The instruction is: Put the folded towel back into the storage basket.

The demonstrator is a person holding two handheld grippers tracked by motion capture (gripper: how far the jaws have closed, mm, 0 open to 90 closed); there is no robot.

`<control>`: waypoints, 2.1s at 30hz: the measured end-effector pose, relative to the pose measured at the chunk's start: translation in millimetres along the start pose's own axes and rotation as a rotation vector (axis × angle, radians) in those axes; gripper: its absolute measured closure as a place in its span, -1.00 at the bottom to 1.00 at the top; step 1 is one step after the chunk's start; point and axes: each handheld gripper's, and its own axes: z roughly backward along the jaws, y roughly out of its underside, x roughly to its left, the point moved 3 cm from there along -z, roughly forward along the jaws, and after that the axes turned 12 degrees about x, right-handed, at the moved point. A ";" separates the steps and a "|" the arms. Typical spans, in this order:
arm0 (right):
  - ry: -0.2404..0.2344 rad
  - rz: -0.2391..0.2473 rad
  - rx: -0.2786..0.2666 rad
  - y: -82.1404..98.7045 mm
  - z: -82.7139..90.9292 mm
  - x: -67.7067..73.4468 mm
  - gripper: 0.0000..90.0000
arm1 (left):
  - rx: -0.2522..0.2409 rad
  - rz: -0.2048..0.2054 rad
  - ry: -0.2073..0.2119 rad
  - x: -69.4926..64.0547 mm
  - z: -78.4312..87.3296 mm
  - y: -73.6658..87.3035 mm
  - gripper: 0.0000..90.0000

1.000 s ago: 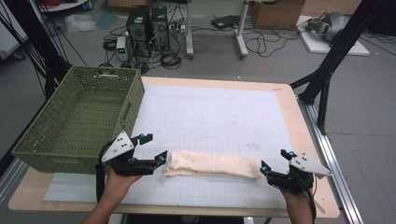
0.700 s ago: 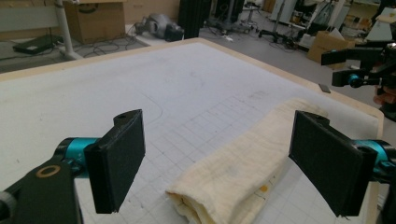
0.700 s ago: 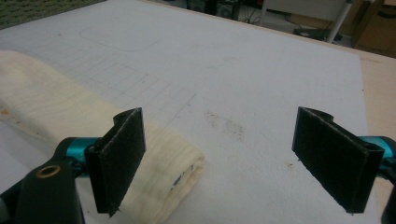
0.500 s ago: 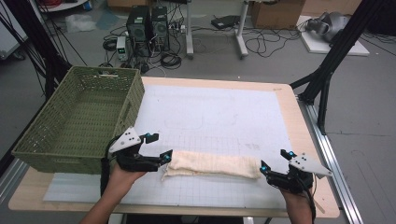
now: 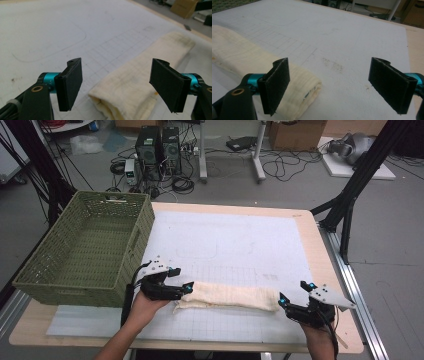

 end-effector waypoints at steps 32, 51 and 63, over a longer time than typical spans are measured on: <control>-0.006 0.013 0.020 1.8 -4.4 0.4 -0.65 | 0.209 -0.044 -0.157 0.9 -25.8 25.9 -0.17; -0.011 0.021 0.037 2.9 -7.1 -0.3 -0.64 | 0.239 -0.077 -0.067 -18.7 -22.6 30.1 0.36; -0.014 0.018 0.041 3.2 -7.4 -0.5 -0.64 | 0.194 -0.021 0.028 -15.7 -20.5 30.2 0.79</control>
